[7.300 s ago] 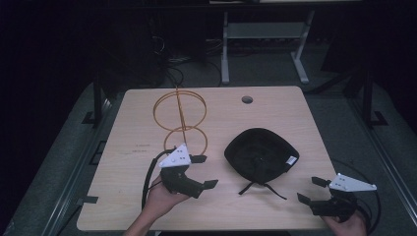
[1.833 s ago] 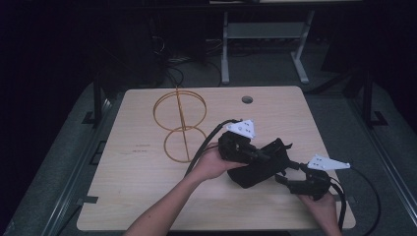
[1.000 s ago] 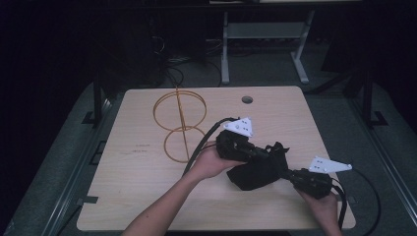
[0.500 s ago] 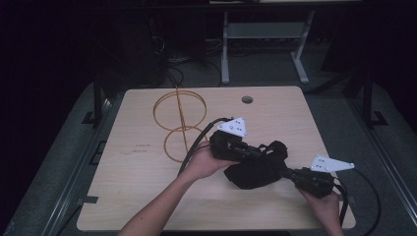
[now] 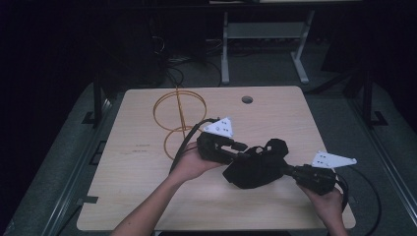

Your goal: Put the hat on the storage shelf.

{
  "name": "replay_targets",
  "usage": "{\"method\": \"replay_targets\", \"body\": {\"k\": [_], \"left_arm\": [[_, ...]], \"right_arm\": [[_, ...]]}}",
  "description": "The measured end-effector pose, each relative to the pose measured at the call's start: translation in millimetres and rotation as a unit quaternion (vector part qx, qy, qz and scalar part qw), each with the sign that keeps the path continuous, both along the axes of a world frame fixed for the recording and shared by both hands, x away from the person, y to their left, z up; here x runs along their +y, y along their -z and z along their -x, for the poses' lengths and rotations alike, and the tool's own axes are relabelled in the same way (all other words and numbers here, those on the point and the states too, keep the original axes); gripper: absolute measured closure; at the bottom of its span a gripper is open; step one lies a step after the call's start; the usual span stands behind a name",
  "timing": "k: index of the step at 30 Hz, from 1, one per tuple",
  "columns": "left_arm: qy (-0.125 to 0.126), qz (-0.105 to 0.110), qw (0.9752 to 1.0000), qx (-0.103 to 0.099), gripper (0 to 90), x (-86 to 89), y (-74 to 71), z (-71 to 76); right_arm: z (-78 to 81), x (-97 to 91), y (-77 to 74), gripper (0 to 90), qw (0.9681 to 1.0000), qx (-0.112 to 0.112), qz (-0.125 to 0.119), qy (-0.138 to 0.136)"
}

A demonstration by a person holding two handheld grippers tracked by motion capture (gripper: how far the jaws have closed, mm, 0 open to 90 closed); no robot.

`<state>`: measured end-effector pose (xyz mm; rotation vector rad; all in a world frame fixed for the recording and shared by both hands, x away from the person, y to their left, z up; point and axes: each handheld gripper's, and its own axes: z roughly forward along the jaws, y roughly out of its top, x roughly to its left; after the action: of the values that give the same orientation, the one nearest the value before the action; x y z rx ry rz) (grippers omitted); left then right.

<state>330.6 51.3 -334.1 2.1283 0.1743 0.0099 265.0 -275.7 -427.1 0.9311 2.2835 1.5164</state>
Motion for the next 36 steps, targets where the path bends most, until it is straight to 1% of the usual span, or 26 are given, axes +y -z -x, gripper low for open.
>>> {"method": "replay_targets", "body": {"k": [1,3,4,5,6,8,10,11,12,14,15,18,19,20,22,24,25,26,27,29,30,31,33,34,35,36], "left_arm": [[-0.005,-0.004,1.0000,-0.002,62.3,7.1,-0.2,2.4],[-0.007,-0.005,1.0000,-0.003,60.8,10.2,-0.4,3.8],[-0.009,-0.003,0.9999,-0.004,60.4,14.9,-0.3,7.3],[-0.009,-0.003,0.9999,-0.004,59.8,14.9,-0.3,7.3],[-0.012,-0.008,0.9999,-0.008,58.7,19.9,0.0,11.5],[-0.012,-0.008,0.9999,-0.009,57.4,22.8,0.5,13.3],[-0.017,-0.011,0.9997,-0.014,56.1,32.5,1.9,18.5],[-0.017,-0.011,0.9997,-0.014,55.5,32.5,1.9,18.5],[-0.022,-0.008,0.9996,-0.013,55.4,40.6,3.1,22.1],[-0.027,-0.006,0.9995,-0.015,54.0,47.9,4.3,25.2],[-0.027,-0.006,0.9995,-0.015,53.5,47.9,4.3,25.2],[-0.036,-0.006,0.9993,-0.012,52.3,62.1,8.8,30.0],[-0.036,-0.006,0.9993,-0.012,52.2,62.1,8.8,30.0],[-0.040,-0.005,0.9991,-0.012,51.9,67.2,11.1,32.0],[-0.041,-0.004,0.9991,-0.012,51.6,70.5,12.7,33.3],[-0.045,-0.006,0.9989,-0.012,50.8,77.1,16.1,36.6],[-0.045,-0.006,0.9989,-0.012,50.4,77.1,16.1,36.6],[-0.048,-0.005,0.9988,-0.013,49.9,80.6,17.8,38.1],[-0.048,-0.005,0.9988,-0.013,49.5,80.6,17.8,38.1],[-0.049,-0.006,0.9987,-0.013,49.5,85.0,19.4,39.5],[-0.052,-0.003,0.9986,-0.013,49.2,86.9,20.6,40.3],[-0.054,-0.005,0.9984,-0.013,48.2,91.4,22.3,41.7],[-0.056,-0.005,0.9983,-0.015,47.6,93.5,23.4,42.5],[-0.058,-0.009,0.9982,-0.016,47.4,98.9,25.8,43.8],[-0.058,-0.009,0.9982,-0.016,47.0,98.9,25.8,43.8],[-0.060,-0.006,0.9981,-0.015,46.8,100.7,27.5,44.4]], "right_arm": [[-0.3,0.2,-1.8,86.9,1.0000,0.001,-0.001,0.000],[-1.2,0.2,-5.8,86.9,1.0000,0.002,-0.003,-0.001],[-2.0,0.5,-7.6,86.9,1.0000,0.003,-0.001,-0.001],[-2.6,0.8,-9.2,86.9,1.0000,0.005,0.001,-0.002],[-3.5,1.3,-11.1,86.9,1.0000,0.006,0.003,-0.003],[-5.2,2.4,-15.5,86.9,0.9999,0.007,0.006,-0.005],[-7.0,3.8,-20.3,86.9,0.9999,0.008,0.010,-0.007],[-7.0,3.8,-20.3,86.9,0.9999,0.008,0.010,-0.007],[-9.3,4.1,-25.4,86.9,0.9998,0.010,0.010,-0.011],[-12.4,4.0,-30.7,86.9,0.9998,0.011,0.007,-0.014],[-12.4,4.0,-30.7,86.9,0.9998,0.011,0.007,-0.014],[-18.1,5.6,-39.7,86.9,0.9997,0.013,0.009,-0.019],[-18.1,5.6,-39.7,86.9,0.9997,0.013,0.009,-0.019],[-21.4,7.7,-45.0,86.9,0.9996,0.014,0.011,-0.022],[-23.4,9.0,-47.6,87.0,0.9996,0.013,0.012,-0.024],[-29.1,13.9,-56.7,87.0,0.9995,0.011,0.015,-0.026],[-29.1,13.9,-56.7,87.0,0.9995,0.011,0.015,-0.026],[-32.2,16.7,-61.6,87.0,0.9995,0.017,0.015,-0.024],[-34.1,17.9,-64.2,87.0,0.9994,0.016,0.017,-0.025],[-36.1,19.2,-66.6,86.9,0.9994,0.016,0.014,-0.027],[-37.7,20.7,-69.1,86.9,0.9993,0.020,0.012,-0.029],[-42.1,24.4,-74.7,86.9,0.9992,0.023,0.013,-0.029],[-43.4,25.7,-76.8,87.0,0.9992,0.023,0.014,-0.029],[-46.5,29.5,-82.3,87.0,0.9991,0.022,0.018,-0.030],[-46.5,29.5,-82.3,87.0,0.9991,0.022,0.018,-0.030],[-50.0,34.2,-88.5,87.0,0.9990,0.019,0.023,-0.032]]}}
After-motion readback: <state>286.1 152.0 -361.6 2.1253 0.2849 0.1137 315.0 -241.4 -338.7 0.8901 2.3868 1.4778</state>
